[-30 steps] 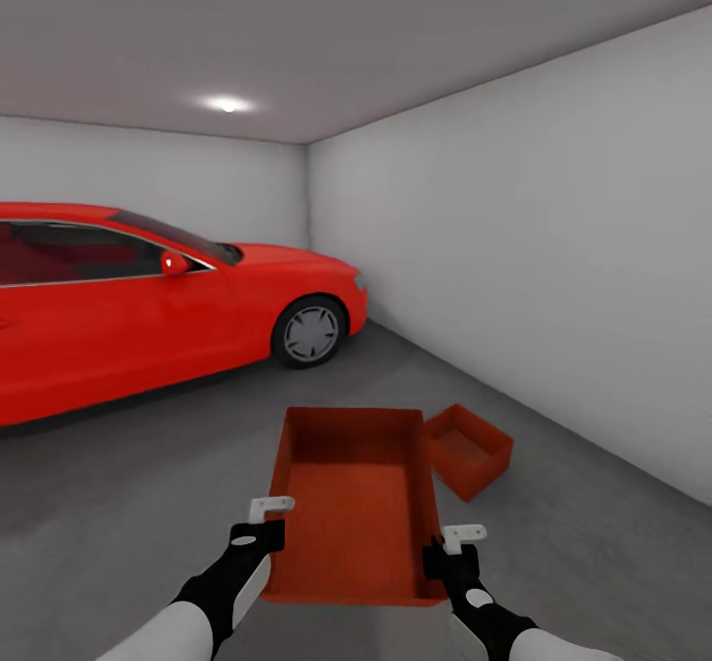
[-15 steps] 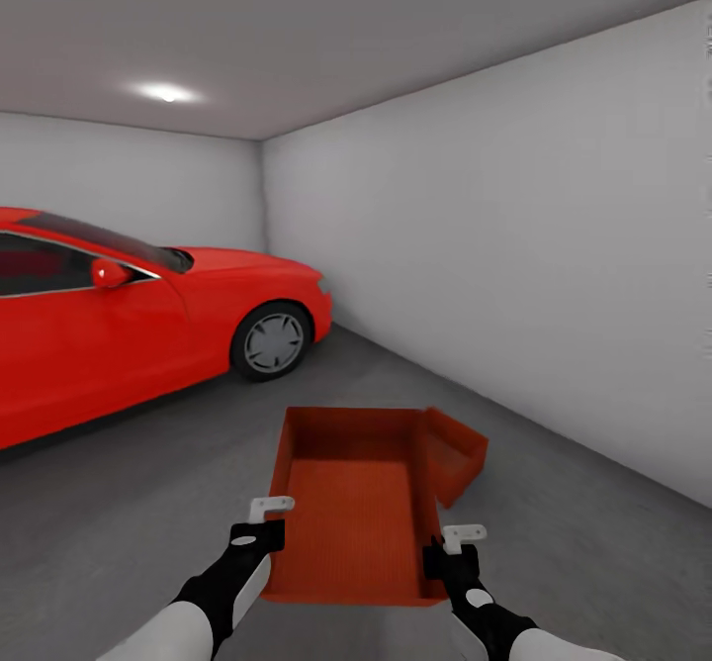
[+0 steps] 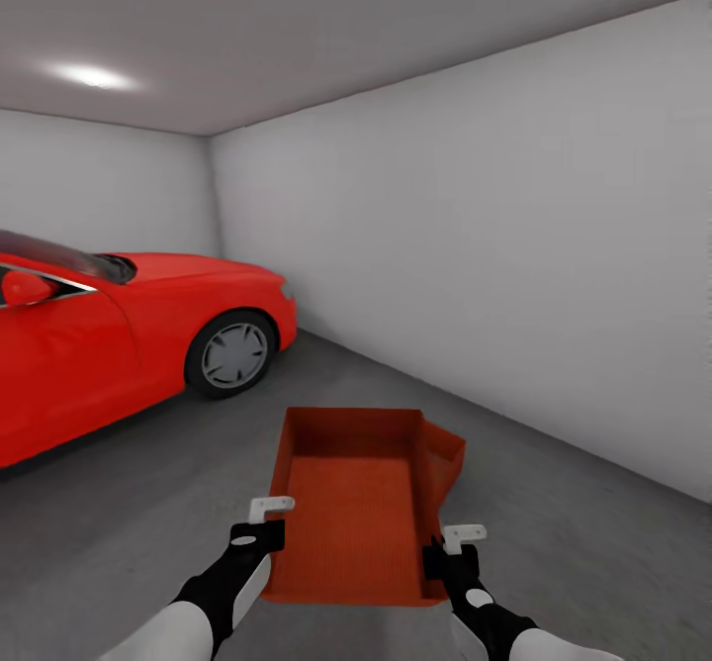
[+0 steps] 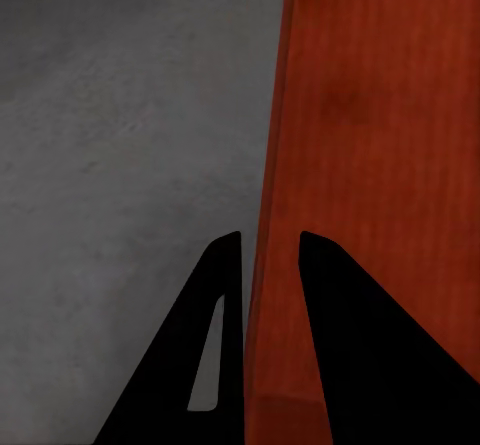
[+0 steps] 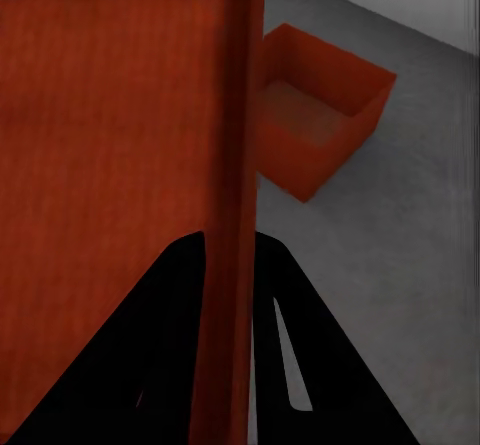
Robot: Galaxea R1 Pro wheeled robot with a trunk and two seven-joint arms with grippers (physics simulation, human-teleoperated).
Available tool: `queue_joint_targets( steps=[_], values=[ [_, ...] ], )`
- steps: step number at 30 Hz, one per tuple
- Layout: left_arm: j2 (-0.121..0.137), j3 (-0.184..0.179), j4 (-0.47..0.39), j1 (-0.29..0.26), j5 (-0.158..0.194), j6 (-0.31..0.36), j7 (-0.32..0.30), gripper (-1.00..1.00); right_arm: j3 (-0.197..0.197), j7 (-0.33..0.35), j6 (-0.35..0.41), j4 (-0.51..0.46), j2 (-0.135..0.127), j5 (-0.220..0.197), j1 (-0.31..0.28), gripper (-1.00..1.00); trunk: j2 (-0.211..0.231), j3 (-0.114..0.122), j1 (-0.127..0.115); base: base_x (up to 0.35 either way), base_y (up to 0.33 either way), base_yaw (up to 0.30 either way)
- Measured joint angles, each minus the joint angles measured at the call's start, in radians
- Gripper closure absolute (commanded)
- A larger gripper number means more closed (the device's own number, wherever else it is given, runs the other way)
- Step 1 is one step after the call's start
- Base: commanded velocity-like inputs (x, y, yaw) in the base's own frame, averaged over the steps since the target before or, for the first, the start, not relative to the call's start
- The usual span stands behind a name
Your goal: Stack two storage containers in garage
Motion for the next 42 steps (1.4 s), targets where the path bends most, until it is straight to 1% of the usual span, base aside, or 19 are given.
queue_joint_targets(
  steps=[10,37,42],
  values=[
    [0.000,0.000,0.000,0.000,0.000,0.000,0.000,1.00,0.000,0.000,0.000,0.000,0.000,0.000,0.000,1.00,0.000,0.000,0.000,0.289,0.236,-0.262],
    [0.000,0.000,-0.001,0.000,0.000,0.001,0.000,1.00,-0.001,0.000,0.001,0.000,0.000,0.002,0.000,1.00,0.000,0.000,0.000,0.287,0.239,-0.010],
    [0.000,0.000,0.000,0.000,0.000,0.000,0.000,1.00,0.000,-0.001,0.000,0.000,0.000,0.000,0.000,1.00,0.000,0.000,0.000,0.287,0.238,-0.169]
  ],
)
